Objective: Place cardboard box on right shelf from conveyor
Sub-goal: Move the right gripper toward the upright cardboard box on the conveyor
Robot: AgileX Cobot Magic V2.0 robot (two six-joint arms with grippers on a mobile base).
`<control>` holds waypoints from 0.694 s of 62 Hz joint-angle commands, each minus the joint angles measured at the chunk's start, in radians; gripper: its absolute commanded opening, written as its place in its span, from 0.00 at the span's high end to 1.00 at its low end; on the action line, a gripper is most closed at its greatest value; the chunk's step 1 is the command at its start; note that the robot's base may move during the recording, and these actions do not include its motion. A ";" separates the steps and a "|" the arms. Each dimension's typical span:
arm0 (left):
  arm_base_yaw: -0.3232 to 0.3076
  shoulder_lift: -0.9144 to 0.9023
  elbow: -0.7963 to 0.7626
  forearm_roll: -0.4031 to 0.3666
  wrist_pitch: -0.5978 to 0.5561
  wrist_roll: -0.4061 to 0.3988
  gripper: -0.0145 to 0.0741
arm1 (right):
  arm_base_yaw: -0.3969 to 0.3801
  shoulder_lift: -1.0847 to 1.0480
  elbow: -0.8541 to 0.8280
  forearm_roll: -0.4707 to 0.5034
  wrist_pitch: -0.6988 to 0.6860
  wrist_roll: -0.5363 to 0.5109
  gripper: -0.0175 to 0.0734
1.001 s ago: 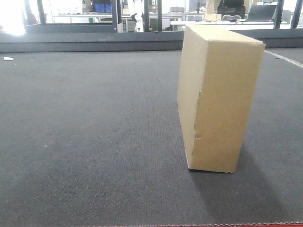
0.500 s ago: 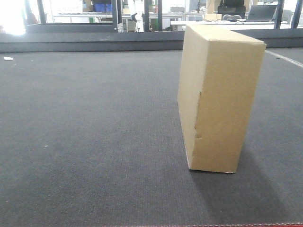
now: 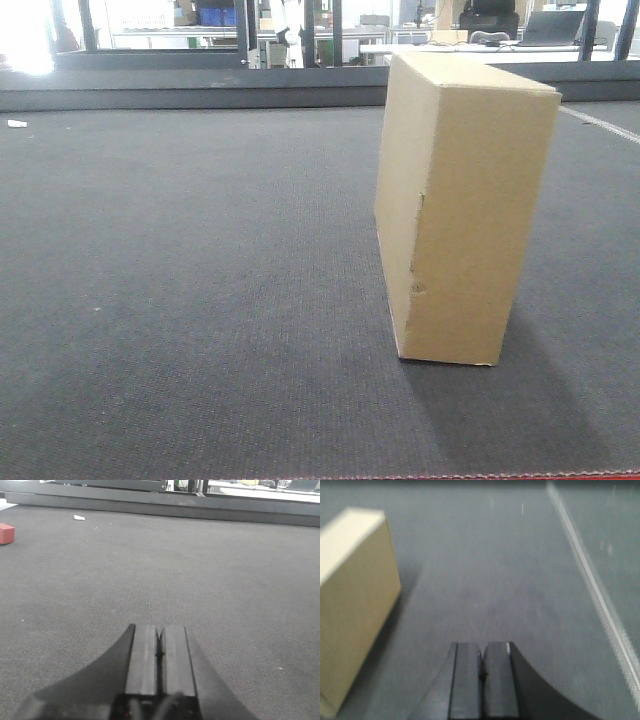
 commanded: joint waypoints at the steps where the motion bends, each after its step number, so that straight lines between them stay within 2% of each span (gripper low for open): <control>1: -0.002 -0.008 0.010 0.001 -0.086 -0.005 0.97 | 0.001 0.105 -0.082 0.003 0.008 -0.007 0.76; 13: -0.002 -0.008 0.010 0.001 -0.086 -0.005 0.97 | 0.005 0.320 -0.177 0.032 0.054 -0.005 0.76; 22: -0.002 -0.008 0.010 0.001 -0.086 -0.005 0.97 | 0.062 0.479 -0.302 0.026 0.175 0.009 0.76; 28: -0.002 -0.008 0.010 0.001 -0.086 -0.005 0.97 | 0.104 0.558 -0.380 0.011 0.182 0.070 0.73; 32: -0.002 -0.008 0.010 0.001 -0.086 -0.005 0.97 | 0.124 0.609 -0.434 -0.012 0.183 0.110 0.66; 36: -0.002 -0.008 0.010 0.001 -0.086 -0.005 0.97 | 0.147 0.656 -0.486 -0.037 0.193 0.145 0.51; 43: -0.002 -0.008 0.010 0.001 -0.086 -0.005 0.97 | 0.175 0.732 -0.579 -0.046 0.236 0.227 0.11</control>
